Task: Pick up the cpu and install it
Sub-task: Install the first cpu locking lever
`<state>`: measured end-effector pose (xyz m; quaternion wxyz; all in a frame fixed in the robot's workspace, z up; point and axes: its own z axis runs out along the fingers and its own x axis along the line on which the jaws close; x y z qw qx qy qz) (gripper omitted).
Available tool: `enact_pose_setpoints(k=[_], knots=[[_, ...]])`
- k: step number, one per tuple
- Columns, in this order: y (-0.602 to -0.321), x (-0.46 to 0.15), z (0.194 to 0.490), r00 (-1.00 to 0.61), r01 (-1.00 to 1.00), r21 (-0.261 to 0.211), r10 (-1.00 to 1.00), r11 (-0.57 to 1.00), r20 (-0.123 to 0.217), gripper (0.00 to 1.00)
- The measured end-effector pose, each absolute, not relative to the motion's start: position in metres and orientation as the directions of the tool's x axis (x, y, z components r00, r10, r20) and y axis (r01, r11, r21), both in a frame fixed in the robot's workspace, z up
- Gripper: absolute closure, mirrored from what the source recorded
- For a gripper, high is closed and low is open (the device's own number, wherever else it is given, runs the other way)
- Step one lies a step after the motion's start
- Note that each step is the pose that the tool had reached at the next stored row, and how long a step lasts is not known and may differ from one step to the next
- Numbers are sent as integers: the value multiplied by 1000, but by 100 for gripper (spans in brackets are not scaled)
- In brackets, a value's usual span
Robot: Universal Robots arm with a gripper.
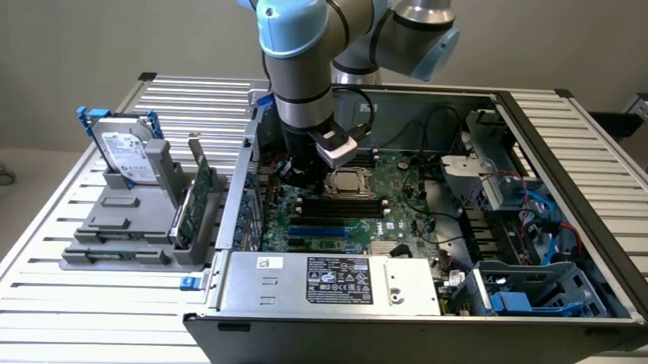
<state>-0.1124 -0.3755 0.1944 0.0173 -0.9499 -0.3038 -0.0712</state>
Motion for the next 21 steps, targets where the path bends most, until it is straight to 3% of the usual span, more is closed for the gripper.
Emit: enact_pose_setpoints(k=[21], knots=[[-376, -112, 205, 813, 569, 15, 565, -822, 142, 89]])
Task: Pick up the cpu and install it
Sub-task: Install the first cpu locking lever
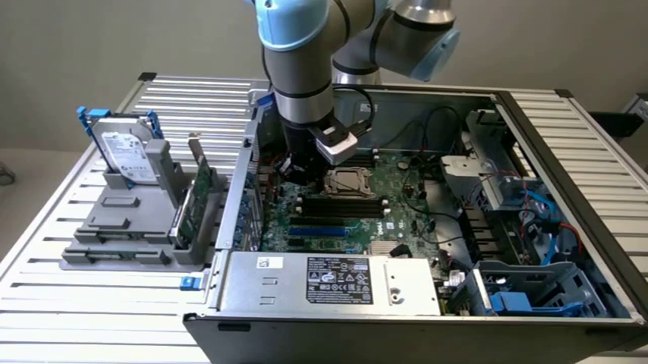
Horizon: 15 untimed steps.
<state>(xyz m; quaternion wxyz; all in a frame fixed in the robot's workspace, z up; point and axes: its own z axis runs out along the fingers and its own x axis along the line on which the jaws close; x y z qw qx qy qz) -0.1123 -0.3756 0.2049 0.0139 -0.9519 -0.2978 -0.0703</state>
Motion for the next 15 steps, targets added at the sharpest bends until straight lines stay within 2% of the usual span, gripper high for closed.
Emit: enact_pose_setpoints(k=[11, 15], knots=[[-376, -112, 244, 824, 552, 15, 548, -834, 141, 89], [-376, -110, 250, 834, 538, 19, 535, -843, 139, 89]])
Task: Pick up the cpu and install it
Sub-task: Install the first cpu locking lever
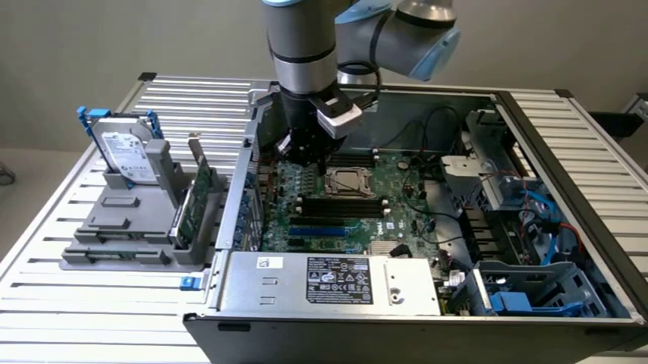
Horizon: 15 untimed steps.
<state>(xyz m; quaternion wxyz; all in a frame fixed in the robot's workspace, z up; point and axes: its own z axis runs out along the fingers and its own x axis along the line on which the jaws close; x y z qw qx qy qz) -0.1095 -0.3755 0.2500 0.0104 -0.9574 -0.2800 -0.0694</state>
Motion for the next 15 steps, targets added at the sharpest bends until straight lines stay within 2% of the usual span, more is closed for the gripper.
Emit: enact_pose_setpoints(k=[15], knots=[[-383, -97, 258, 850, 513, 17, 511, -858, 132, 89]])
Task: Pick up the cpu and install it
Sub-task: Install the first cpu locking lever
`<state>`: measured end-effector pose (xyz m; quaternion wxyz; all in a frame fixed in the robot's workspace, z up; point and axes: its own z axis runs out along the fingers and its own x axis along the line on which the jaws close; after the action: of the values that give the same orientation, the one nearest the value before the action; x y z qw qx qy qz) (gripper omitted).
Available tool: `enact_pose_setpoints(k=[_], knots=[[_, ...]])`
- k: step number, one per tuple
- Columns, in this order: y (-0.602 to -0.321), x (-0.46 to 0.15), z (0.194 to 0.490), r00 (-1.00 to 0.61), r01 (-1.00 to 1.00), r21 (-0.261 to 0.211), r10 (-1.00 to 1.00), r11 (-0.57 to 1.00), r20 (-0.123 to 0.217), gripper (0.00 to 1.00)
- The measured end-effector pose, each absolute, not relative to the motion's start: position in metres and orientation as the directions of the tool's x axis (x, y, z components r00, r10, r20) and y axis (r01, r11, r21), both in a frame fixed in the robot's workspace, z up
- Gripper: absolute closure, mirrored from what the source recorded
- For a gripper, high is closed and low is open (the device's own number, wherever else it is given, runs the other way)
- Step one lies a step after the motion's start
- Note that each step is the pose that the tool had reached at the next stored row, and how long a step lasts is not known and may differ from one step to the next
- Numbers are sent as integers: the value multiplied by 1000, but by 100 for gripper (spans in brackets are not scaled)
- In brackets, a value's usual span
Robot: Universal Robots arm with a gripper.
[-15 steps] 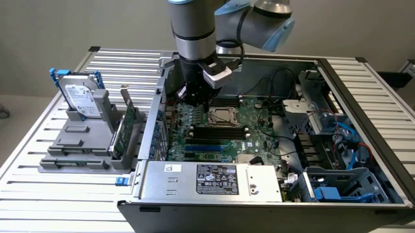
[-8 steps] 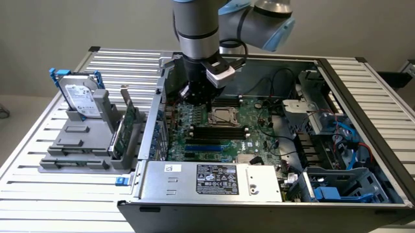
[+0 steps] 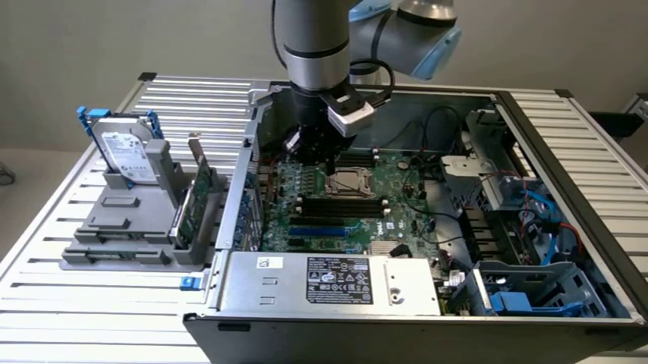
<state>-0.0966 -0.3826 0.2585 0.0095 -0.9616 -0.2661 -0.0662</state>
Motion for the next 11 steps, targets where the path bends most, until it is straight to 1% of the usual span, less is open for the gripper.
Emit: enact_pose_setpoints(k=[7, 11], knots=[[-392, -93, 258, 853, 508, 16, 506, -861, 131, 89], [-394, -91, 255, 853, 507, 16, 505, -862, 131, 89]])
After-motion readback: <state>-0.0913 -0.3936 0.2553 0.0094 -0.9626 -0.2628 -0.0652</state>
